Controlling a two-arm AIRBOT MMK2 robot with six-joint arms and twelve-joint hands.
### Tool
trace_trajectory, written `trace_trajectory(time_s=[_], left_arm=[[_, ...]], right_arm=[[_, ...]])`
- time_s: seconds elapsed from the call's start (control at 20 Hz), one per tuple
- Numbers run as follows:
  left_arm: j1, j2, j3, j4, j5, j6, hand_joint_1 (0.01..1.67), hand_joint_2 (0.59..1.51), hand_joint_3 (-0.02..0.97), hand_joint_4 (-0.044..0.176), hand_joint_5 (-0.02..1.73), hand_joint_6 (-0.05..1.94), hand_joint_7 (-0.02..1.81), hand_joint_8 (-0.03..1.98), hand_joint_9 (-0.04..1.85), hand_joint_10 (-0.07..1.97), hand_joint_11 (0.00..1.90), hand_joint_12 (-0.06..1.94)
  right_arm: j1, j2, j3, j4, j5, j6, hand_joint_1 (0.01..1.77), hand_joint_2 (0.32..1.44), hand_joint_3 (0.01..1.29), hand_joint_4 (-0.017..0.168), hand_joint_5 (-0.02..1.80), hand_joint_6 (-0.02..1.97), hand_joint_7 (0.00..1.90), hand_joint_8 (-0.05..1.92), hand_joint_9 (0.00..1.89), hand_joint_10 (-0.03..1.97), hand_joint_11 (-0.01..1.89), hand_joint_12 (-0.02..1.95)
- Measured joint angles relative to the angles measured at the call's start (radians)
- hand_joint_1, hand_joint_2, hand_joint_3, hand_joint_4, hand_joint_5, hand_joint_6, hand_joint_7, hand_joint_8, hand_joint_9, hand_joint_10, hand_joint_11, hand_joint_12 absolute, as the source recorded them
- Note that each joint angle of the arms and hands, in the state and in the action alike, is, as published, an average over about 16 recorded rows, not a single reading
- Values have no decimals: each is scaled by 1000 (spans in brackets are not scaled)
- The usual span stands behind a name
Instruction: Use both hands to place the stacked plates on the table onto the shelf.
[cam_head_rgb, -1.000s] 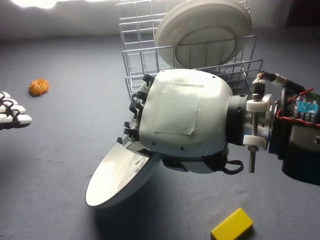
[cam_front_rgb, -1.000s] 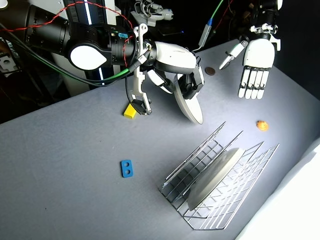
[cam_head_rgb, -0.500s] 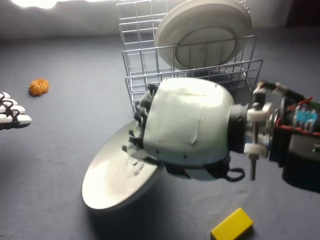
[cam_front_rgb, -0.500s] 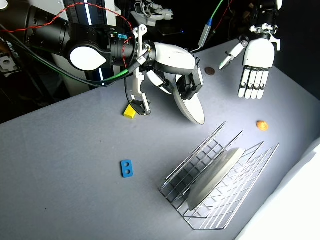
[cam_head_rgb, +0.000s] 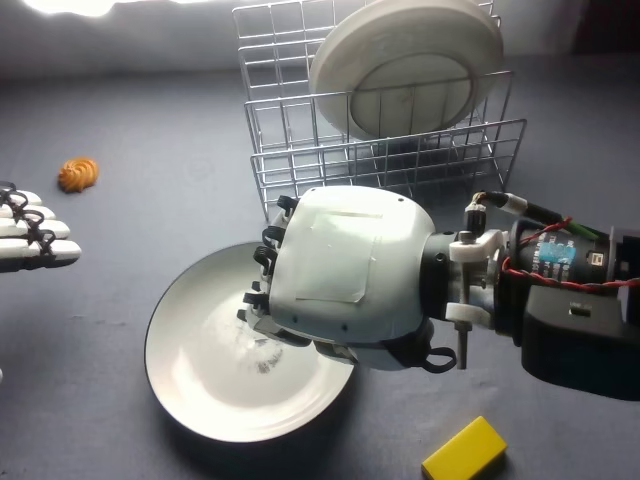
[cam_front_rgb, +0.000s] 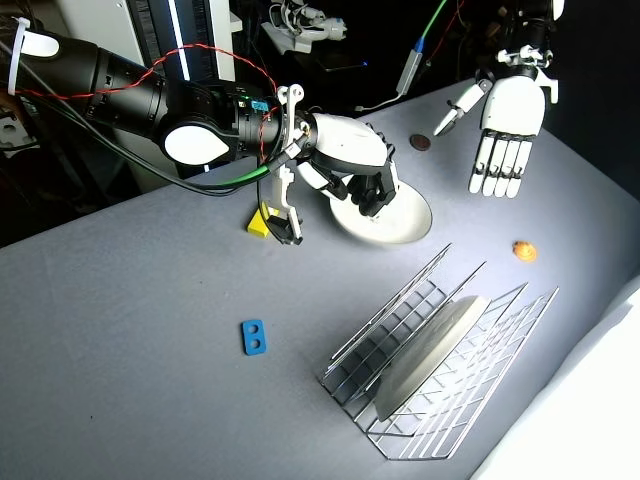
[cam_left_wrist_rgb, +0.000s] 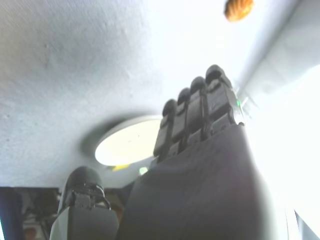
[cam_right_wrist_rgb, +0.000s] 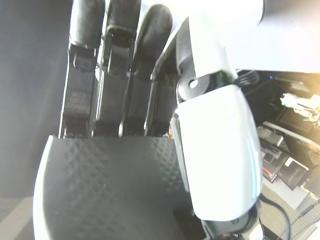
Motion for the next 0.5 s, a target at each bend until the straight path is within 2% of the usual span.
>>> trace_trajectory(time_s=[0.15, 0.25, 0.5], left_arm=[[-3, 0, -6, 27, -53, 0, 19, 1087, 19, 4, 20, 17, 14, -3, 16, 11, 15, 8], [-5, 1, -11, 44, -92, 0, 19, 1089, 19, 4, 20, 17, 15, -2, 16, 10, 15, 8], [-10, 2, -31, 103, -188, 0, 19, 1093, 19, 3, 19, 17, 16, -2, 17, 10, 15, 8]], right_arm=[[-2, -4, 5, 1, 3, 0, 1212, 1087, 14, 6, 916, 1070, 1054, 864, 1286, 29, 834, 1065], [-3, -1, 3, 1, 4, 0, 1186, 1103, 14, 6, 874, 1046, 1008, 784, 1221, 27, 769, 1082], [-3, 30, -17, 1, 0, 5, 1091, 1110, 15, 3, 691, 742, 797, 518, 936, 20, 510, 1024]])
